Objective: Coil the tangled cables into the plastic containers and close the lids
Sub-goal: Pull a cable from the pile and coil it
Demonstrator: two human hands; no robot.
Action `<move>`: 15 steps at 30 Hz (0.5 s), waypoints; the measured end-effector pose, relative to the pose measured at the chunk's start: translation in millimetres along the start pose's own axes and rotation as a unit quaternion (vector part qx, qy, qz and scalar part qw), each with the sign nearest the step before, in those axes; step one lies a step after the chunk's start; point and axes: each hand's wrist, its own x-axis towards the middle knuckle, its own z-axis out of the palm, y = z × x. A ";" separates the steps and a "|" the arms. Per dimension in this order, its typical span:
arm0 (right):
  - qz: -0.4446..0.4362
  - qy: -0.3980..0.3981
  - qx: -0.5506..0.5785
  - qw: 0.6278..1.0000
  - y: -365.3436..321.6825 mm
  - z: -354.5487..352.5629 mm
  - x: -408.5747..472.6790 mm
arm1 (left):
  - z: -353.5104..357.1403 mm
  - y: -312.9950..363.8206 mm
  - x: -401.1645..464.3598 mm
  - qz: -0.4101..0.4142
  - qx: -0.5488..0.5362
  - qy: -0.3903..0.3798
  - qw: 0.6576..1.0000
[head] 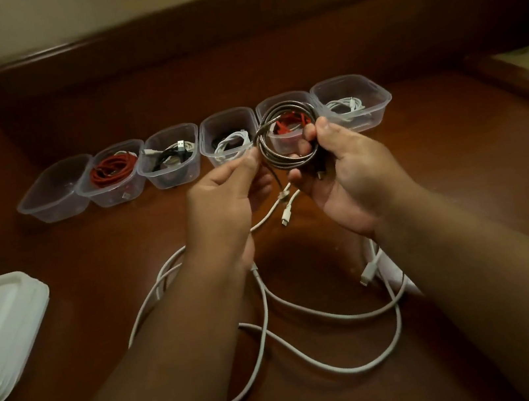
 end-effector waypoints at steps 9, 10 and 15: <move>-0.091 0.063 -0.309 0.945 11.7 -5.0 3.1 | 10.0 -8.4 -11.7 -0.034 -0.065 -0.030 0.997; -0.102 0.062 -0.337 0.934 12.0 -5.3 2.4 | 9.6 -9.1 -10.8 -0.040 -0.071 -0.031 0.996; -0.129 0.060 -0.388 0.911 12.6 -6.0 3.2 | 7.9 -11.5 -5.8 -0.030 -0.111 -0.057 0.992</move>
